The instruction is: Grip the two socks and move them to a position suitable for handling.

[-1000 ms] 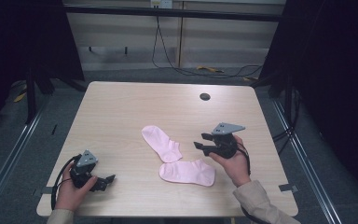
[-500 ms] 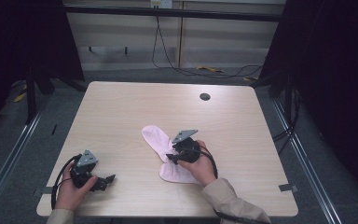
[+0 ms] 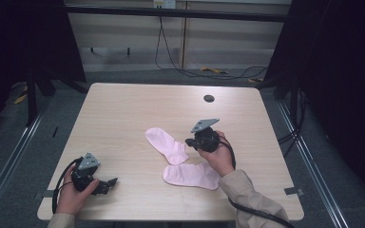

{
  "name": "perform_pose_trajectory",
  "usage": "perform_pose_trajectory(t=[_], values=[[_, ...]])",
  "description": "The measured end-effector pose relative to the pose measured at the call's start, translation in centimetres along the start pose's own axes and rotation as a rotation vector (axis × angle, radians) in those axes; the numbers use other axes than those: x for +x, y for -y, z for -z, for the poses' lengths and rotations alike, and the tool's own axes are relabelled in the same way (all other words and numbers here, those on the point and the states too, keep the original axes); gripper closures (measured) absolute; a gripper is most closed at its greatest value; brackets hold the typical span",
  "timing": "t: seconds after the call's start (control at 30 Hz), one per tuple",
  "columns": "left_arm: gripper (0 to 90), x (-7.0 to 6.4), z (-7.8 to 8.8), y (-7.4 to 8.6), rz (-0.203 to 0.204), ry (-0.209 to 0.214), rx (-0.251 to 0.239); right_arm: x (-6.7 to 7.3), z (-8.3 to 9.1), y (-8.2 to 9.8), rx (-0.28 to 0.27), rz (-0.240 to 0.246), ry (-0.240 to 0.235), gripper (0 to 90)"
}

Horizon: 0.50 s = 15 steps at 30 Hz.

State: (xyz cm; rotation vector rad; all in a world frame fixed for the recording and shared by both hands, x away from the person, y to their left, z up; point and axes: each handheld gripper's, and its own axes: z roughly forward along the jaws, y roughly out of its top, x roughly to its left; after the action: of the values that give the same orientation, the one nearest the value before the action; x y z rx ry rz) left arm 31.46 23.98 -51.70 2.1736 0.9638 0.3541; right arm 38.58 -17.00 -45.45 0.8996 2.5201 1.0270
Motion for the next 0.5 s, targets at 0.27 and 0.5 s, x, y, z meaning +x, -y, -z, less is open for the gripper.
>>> perform_pose_trajectory(t=[0.27,0.5], values=[[0.0,0.0,0.0,0.0,0.001,0.002,0.001,2.3,-3.8,0.0,-0.058,-0.092,-0.014,45.6],[0.0,0.0,0.0,0.0,0.002,0.002,-0.002,3.8,-7.0,-2.3,-0.015,-0.130,0.020,39.0]])
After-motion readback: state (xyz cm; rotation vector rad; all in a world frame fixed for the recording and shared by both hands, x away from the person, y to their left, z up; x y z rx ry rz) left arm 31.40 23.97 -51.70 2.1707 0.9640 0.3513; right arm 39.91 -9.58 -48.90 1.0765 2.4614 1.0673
